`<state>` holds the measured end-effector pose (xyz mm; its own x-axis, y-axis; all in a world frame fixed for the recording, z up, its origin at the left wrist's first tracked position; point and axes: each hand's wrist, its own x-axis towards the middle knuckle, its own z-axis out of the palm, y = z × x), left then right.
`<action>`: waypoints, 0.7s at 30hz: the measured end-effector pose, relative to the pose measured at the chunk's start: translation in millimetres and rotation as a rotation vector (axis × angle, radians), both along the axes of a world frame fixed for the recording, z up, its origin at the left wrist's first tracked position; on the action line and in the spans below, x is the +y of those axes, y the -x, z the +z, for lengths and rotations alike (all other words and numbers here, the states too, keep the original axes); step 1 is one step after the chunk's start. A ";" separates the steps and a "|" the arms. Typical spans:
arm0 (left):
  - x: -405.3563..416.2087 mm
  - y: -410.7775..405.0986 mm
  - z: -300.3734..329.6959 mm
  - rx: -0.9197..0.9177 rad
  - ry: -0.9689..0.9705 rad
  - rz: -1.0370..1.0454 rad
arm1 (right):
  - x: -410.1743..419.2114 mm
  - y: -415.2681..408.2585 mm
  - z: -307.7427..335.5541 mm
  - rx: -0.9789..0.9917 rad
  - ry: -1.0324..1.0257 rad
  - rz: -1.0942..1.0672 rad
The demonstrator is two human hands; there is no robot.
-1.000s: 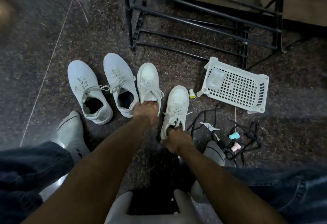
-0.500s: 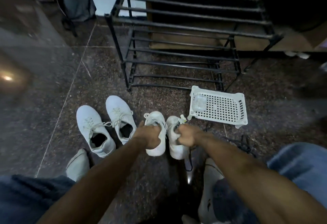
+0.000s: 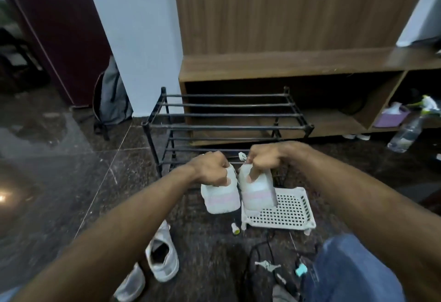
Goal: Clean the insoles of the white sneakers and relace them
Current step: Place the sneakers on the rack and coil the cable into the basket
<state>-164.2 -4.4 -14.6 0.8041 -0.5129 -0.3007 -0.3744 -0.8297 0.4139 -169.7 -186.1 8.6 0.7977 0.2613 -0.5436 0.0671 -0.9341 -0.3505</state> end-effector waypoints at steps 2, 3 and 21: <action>-11.3 -10.0 31.1 -0.016 0.049 -0.027 | -14.7 -6.1 31.2 -0.061 -0.005 -0.023; -17.2 -14.2 46.7 -0.035 0.069 -0.039 | -22.8 -8.4 47.7 -0.095 -0.023 -0.040; -143.3 -142.8 47.4 -0.607 -0.040 0.024 | -156.6 -121.8 32.8 -0.750 0.132 -0.274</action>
